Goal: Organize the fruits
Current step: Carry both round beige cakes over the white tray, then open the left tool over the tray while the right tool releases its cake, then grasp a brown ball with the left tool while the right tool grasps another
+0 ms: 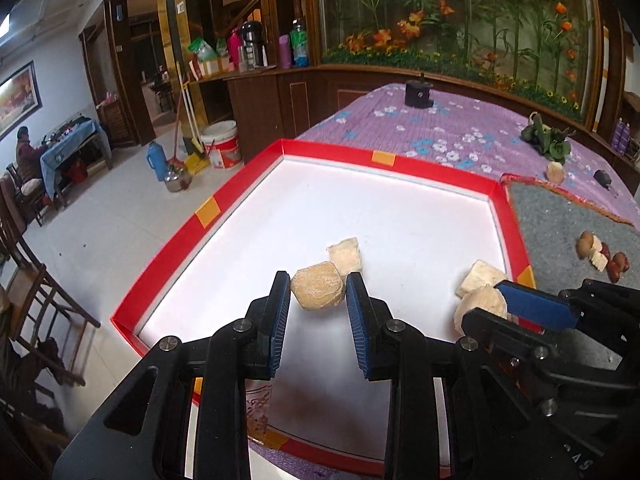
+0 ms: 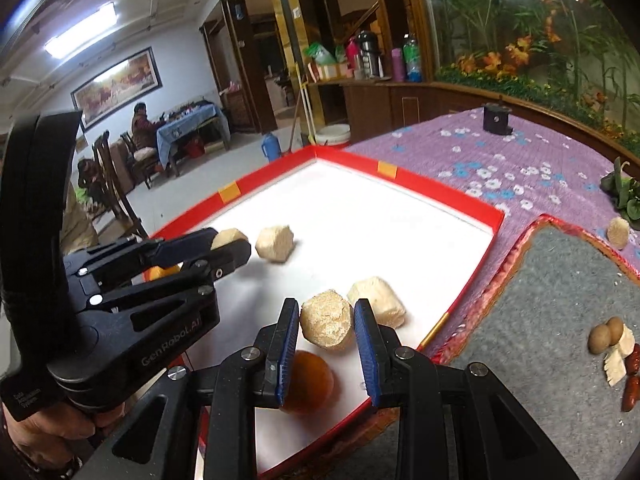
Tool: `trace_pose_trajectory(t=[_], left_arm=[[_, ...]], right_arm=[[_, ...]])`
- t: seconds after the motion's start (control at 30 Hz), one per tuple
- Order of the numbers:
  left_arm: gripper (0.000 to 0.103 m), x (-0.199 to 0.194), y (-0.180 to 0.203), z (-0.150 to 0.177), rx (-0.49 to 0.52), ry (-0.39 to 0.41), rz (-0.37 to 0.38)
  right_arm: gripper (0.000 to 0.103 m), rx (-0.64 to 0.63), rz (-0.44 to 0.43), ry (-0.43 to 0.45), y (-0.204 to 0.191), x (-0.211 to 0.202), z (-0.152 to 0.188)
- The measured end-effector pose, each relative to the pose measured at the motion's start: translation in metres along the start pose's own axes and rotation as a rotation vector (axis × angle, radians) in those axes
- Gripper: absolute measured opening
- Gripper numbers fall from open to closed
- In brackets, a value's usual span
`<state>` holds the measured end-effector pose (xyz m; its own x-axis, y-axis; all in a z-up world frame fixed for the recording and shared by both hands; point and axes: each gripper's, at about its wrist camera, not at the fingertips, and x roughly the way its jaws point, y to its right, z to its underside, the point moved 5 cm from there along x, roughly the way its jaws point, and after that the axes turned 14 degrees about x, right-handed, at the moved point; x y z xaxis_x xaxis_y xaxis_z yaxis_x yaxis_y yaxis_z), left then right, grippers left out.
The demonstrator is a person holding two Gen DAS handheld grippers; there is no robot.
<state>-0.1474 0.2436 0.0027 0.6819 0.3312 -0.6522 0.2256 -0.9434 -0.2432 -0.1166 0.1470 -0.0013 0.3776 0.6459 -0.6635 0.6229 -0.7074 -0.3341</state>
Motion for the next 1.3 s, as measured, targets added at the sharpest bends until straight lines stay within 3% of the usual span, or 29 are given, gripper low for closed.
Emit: trace_pose_trajectory(t=[0.17,0.23,0.3,0.47,0.7,0.93,1.1,1.3], left_arm=[[0.029,0.007,0.002,0.003,-0.001,-0.040,-0.012],[0.043,0.008,0.003,0.003,0.001,-0.054,-0.017],[0.049,0.005,0.003,0.003,0.000,-0.047,-0.026],[0.054,-0.009,0.012,-0.007,0.037,-0.004,-0.026],[0.056,-0.031,0.056,-0.023,0.137,0.049,0.072],[0.056,-0.045,0.119,-0.036,0.247,0.069,0.223],[0.056,-0.047,0.154,-0.045,0.319,0.074,0.273],[0.056,-0.043,0.172,-0.058,0.355,0.072,0.289]], right_arm=[[0.032,0.006,-0.018,-0.010,0.001,0.000,0.002],[0.035,0.014,-0.031,-0.009,0.002,-0.001,0.002],[0.036,0.020,-0.033,-0.006,0.004,-0.004,0.001],[0.036,0.064,-0.022,0.053,0.022,-0.026,-0.005],[0.036,0.175,0.062,0.107,0.094,-0.080,-0.002],[0.036,0.314,0.205,0.100,0.188,-0.136,0.028],[0.036,0.378,0.207,0.058,0.221,-0.148,0.038],[0.036,0.440,0.223,0.070,0.245,-0.144,0.025]])
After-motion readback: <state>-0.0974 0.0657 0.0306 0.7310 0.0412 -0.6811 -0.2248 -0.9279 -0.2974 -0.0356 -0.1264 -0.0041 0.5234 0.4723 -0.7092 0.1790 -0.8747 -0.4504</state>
